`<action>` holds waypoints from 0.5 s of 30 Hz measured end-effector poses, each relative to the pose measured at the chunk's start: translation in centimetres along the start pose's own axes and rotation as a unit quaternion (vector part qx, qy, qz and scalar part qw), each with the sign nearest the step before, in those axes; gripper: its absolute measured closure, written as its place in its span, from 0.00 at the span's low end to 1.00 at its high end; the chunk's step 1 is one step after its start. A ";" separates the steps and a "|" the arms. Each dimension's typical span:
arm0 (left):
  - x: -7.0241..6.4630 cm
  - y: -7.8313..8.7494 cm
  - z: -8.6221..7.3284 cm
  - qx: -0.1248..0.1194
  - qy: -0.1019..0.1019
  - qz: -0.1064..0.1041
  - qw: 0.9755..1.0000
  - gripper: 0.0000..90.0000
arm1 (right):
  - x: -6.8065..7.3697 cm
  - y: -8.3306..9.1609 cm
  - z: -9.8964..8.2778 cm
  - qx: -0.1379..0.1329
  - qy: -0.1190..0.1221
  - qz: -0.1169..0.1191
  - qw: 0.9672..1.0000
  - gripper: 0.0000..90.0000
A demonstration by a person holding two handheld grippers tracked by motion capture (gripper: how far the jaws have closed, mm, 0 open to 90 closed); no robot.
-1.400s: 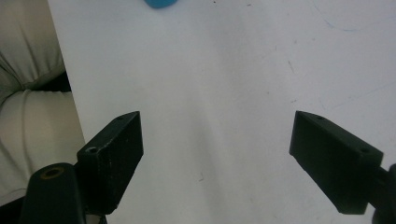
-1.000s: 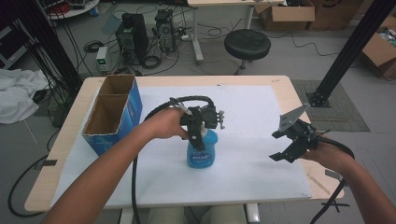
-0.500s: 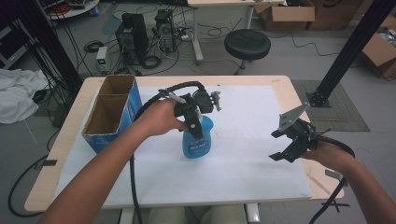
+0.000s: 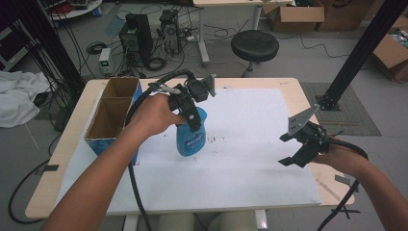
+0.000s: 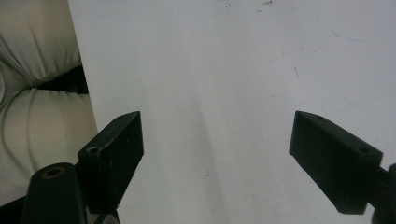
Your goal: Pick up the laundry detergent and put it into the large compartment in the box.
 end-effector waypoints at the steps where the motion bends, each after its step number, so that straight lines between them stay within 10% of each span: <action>1: 0.2 0.2 0.0 0.003 0.010 0.002 1.000 0.42 | 0.0 0.0 0.0 0.000 0.001 0.000 1.000 0.19; 10: 1.8 1.4 -0.2 0.017 0.104 0.026 0.994 0.42 | 0.0 0.1 -0.1 0.004 0.012 0.004 1.000 0.20; 15: 2.7 1.5 -0.1 0.007 0.173 0.038 0.984 0.42 | -0.7 0.4 0.2 -0.007 0.016 -0.002 1.000 0.20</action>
Point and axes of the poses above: each handheld gripper's, and its own axes: y roughly backward along the jaws, z roughly out of its top, x roughly to its left, the point moved 7 cm from there along -y, roughly forward along the jaws, and after that the axes turned 11 degrees about y, right-handed, at the moved point
